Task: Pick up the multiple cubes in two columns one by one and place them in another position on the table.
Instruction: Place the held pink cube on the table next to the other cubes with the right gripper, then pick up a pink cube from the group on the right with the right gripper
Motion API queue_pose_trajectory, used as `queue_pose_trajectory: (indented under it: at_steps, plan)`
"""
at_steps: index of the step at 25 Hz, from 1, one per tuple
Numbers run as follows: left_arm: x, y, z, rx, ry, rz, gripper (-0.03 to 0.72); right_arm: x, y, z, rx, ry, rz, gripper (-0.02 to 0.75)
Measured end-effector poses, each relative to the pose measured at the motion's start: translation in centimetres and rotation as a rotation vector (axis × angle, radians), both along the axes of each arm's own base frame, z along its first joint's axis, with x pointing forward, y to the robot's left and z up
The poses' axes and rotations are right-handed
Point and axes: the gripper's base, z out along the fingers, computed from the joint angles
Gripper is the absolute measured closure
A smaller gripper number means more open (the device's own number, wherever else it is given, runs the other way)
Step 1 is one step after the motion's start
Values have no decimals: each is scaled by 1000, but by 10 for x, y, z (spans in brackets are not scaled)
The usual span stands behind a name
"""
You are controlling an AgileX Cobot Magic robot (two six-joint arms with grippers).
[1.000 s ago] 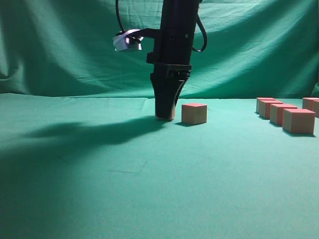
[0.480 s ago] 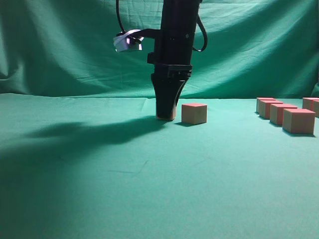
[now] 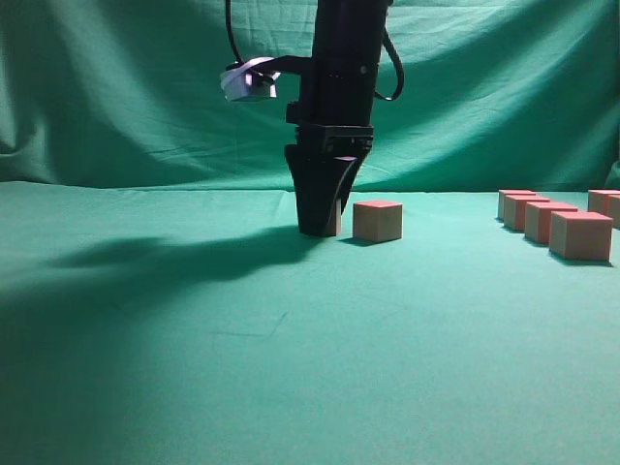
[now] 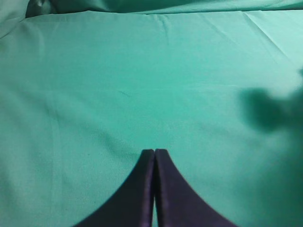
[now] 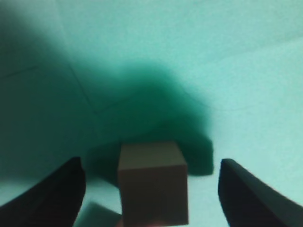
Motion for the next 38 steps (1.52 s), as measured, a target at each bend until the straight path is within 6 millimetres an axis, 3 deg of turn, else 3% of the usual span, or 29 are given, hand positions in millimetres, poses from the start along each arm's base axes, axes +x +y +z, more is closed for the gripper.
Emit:
queue_pose_trajectory:
  at_steps: [4, 7, 18, 24, 27, 29, 32, 38]
  plan:
    - [0, 0, 0, 0, 0, 0, 688, 0, 0, 3, 5, -2, -9, 208]
    - [0, 0, 0, 0, 0, 0, 688, -2, -1, 21, 27, -33, -11, 208]
    - [0, 0, 0, 0, 0, 0, 688, -39, -28, 167, 215, -245, -269, 184]
    - [0, 0, 0, 0, 0, 0, 688, -81, -56, 249, 422, -301, -575, 184]
    - [0, 0, 0, 0, 0, 0, 688, -99, -69, 275, 498, -317, -690, 184]
    - [0, 0, 0, 0, 0, 0, 688, -110, -78, 281, 509, -322, -753, 184]
    - [0, 0, 0, 0, 0, 0, 688, -126, -97, 276, 461, -332, -868, 184]
    - [0, 0, 0, 0, 0, 0, 688, -153, -125, 207, 225, -251, -1058, 184]
